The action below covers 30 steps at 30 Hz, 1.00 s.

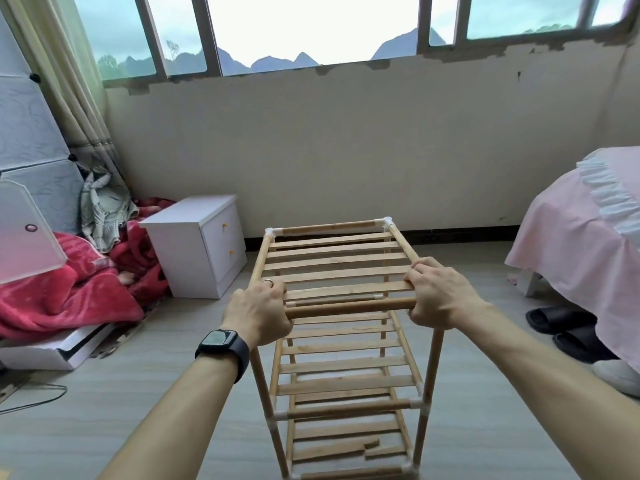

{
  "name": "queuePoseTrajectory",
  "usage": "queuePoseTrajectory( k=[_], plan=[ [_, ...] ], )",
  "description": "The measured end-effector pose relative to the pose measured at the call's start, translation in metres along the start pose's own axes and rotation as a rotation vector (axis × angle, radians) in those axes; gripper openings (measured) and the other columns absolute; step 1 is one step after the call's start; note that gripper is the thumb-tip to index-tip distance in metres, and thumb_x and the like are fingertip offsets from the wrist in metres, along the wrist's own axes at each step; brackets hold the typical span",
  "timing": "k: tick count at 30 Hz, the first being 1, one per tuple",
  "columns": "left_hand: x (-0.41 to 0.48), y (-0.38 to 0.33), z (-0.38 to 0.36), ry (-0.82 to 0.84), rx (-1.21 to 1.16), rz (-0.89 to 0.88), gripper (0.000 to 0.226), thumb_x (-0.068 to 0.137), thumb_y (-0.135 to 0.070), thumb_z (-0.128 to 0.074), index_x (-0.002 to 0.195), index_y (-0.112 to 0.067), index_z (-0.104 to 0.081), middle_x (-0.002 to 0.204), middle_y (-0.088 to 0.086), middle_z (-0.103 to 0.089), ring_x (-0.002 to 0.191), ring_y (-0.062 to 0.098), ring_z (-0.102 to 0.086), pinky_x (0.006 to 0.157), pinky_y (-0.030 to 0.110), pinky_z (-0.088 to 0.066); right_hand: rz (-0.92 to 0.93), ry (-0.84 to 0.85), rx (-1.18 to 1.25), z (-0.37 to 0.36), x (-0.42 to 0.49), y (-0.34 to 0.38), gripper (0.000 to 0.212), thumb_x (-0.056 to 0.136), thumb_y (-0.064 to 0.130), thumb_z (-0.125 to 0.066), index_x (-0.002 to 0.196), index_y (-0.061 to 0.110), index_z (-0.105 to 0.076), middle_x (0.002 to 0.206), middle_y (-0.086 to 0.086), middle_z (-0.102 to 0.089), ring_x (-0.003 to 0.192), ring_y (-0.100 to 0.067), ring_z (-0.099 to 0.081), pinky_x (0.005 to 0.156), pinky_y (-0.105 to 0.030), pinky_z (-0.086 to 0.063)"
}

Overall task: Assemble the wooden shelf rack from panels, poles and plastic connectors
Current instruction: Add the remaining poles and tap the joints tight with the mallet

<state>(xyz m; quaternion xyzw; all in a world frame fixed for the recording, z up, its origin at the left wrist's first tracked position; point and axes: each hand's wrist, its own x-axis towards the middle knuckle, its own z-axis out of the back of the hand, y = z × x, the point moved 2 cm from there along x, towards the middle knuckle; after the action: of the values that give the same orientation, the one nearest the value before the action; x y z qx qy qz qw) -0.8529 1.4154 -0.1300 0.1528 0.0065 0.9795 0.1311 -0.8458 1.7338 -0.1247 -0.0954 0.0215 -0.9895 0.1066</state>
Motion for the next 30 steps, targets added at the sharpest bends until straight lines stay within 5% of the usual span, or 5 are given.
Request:
queuePoseTrajectory(
  k=[12,18,21,25,30],
  plan=[
    [-0.001,-0.003,0.003,-0.048,0.039,0.026,0.022,0.092,-0.039,-0.049,0.109,-0.026,-0.055,0.095,-0.006,-0.059,0.077,0.017,-0.058,0.066,0.029,-0.045,0.008,-0.106,0.013,-0.006,0.004,-0.002,0.038,0.083,0.037,-0.056,0.119,0.024,-0.061,0.122,0.003,-0.063,0.125,-0.017,-0.045,0.100,-0.036,-0.045],
    [-0.023,-0.026,0.002,-0.338,0.138,-0.063,0.044,0.085,-0.017,-0.067,0.128,-0.010,-0.060,0.116,0.014,-0.068,0.110,0.035,-0.062,0.092,0.050,-0.050,-0.172,-0.513,0.511,-0.042,-0.048,-0.015,0.058,0.086,0.025,-0.072,0.135,0.008,-0.046,0.126,-0.007,-0.052,0.109,-0.022,-0.053,0.079,-0.034,-0.049],
    [-0.038,-0.069,-0.013,-0.385,0.115,-0.336,0.079,0.072,-0.016,-0.074,0.145,-0.004,-0.047,0.145,0.020,-0.050,0.133,0.039,-0.048,0.108,0.061,-0.039,-0.427,-0.409,0.676,-0.098,-0.100,-0.038,0.065,0.088,0.038,-0.074,0.140,0.015,-0.044,0.130,0.002,-0.049,0.116,-0.014,-0.049,0.089,-0.030,-0.041],
    [-0.055,-0.149,-0.058,-0.356,0.040,-0.619,0.086,0.072,-0.026,-0.070,0.151,-0.014,-0.040,0.161,0.019,-0.029,0.148,0.037,-0.028,0.114,0.065,-0.029,-0.789,-0.166,0.779,-0.180,-0.190,-0.071,0.057,0.088,0.031,-0.070,0.139,0.014,-0.049,0.134,-0.003,-0.053,0.122,-0.020,-0.052,0.099,-0.033,-0.042],
    [-0.086,-0.258,-0.156,0.241,-0.044,-0.733,0.076,0.088,-0.024,-0.055,0.157,-0.029,-0.026,0.167,0.006,-0.018,0.153,0.028,-0.020,0.124,0.049,-0.018,-1.159,0.249,0.725,-0.266,-0.301,-0.105,0.054,0.091,0.032,-0.063,0.139,0.011,-0.048,0.142,-0.010,-0.053,0.130,-0.031,-0.050,0.103,-0.035,-0.040]
  ],
)
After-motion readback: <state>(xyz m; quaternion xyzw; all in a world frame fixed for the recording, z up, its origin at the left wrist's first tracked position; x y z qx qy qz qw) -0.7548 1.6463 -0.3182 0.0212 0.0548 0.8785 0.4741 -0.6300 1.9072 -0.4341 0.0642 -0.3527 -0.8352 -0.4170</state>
